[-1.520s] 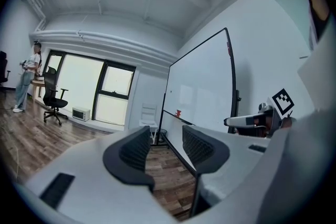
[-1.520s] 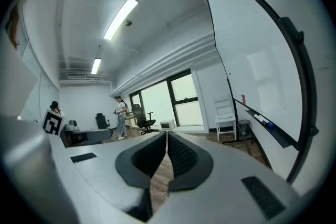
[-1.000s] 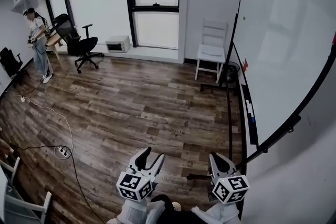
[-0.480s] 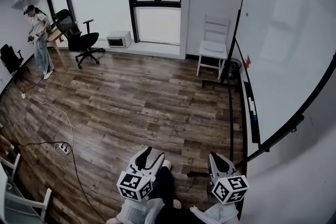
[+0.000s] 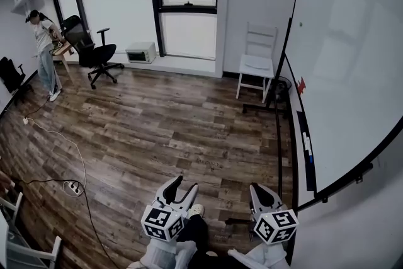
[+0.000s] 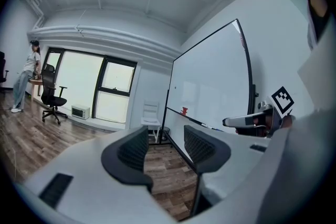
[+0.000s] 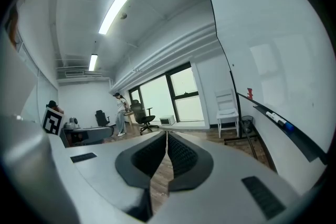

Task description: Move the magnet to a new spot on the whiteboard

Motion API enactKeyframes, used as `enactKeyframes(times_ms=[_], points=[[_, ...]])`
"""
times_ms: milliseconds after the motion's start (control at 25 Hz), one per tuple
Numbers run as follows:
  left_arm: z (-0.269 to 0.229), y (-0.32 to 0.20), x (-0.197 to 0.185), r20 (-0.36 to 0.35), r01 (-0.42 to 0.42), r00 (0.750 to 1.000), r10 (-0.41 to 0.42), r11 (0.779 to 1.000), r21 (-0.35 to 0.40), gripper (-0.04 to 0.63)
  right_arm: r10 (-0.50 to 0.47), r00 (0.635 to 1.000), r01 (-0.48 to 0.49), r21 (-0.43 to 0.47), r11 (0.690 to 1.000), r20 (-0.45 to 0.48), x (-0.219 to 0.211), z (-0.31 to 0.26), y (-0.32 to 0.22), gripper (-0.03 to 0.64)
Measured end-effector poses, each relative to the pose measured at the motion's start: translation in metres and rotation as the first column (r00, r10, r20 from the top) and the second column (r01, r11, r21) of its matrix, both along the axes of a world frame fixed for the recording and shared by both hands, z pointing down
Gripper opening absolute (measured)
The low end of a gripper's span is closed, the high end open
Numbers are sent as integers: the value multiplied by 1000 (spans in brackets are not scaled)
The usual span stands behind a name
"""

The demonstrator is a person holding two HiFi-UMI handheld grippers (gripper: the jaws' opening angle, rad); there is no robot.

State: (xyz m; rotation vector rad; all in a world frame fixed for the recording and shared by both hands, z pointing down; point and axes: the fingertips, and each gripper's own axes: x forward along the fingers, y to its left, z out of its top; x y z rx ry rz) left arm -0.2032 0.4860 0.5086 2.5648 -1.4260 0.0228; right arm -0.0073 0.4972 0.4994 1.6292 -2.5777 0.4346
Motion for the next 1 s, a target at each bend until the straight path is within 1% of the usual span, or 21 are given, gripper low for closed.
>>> enactKeyframes(times_ms=[280, 480, 760, 1000], points=[[-20, -79, -5, -4, -32, 999, 32, 999, 25, 206, 23, 1000, -23, 14, 1000, -6, -8, -17, -75, 34], [-27, -136, -10, -2, -61, 998, 61, 998, 17, 206, 50, 999, -50, 4, 999, -5, -14, -23, -127, 34], [-29, -205, -19, 6, -109, 994, 109, 994, 17, 206, 103, 995, -103, 3, 995, 0, -21, -23, -188, 34], [-28, -253, -29, 6, -141, 990, 140, 990, 21, 206, 136, 991, -136, 5, 991, -2, -31, -22, -230, 34]])
